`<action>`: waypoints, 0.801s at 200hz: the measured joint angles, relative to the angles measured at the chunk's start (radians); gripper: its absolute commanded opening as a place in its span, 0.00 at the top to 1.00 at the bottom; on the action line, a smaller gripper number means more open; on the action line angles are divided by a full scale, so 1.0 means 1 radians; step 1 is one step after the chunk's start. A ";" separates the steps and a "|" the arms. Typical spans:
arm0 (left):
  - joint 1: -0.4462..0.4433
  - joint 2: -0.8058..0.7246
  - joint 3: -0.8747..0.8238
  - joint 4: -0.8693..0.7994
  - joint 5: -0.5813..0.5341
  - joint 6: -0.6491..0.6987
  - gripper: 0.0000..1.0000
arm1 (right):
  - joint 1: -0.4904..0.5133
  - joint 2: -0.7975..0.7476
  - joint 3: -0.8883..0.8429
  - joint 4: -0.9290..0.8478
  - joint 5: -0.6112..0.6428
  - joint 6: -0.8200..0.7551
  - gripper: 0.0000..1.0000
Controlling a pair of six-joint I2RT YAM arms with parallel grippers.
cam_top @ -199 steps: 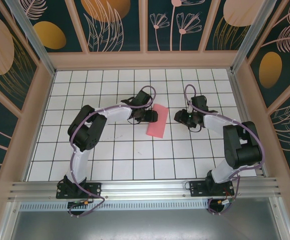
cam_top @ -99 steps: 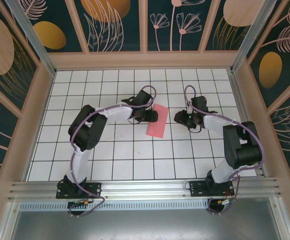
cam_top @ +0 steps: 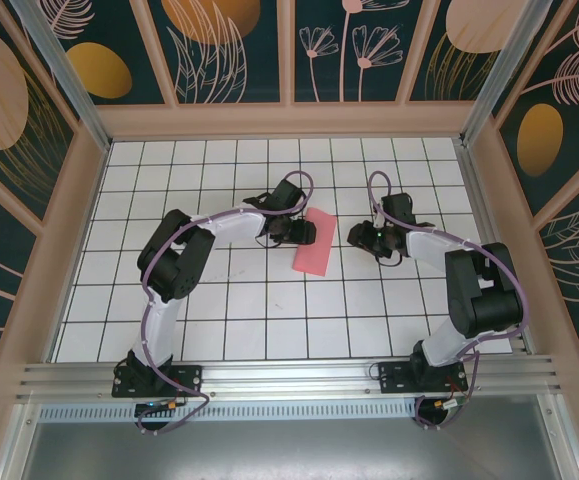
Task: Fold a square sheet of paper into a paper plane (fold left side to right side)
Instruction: First fold in half a square sheet of paper at the center of the table.
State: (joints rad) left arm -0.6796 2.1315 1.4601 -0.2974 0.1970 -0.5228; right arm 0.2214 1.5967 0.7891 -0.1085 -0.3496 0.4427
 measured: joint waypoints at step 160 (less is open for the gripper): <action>-0.001 0.005 0.012 -0.018 -0.001 0.015 0.43 | 0.007 0.001 -0.006 0.057 -0.072 0.018 0.59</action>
State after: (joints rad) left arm -0.6804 2.1368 1.4723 -0.3157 0.1963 -0.5076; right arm 0.2283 1.5978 0.7826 -0.0517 -0.4213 0.4606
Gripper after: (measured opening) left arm 0.582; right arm 0.413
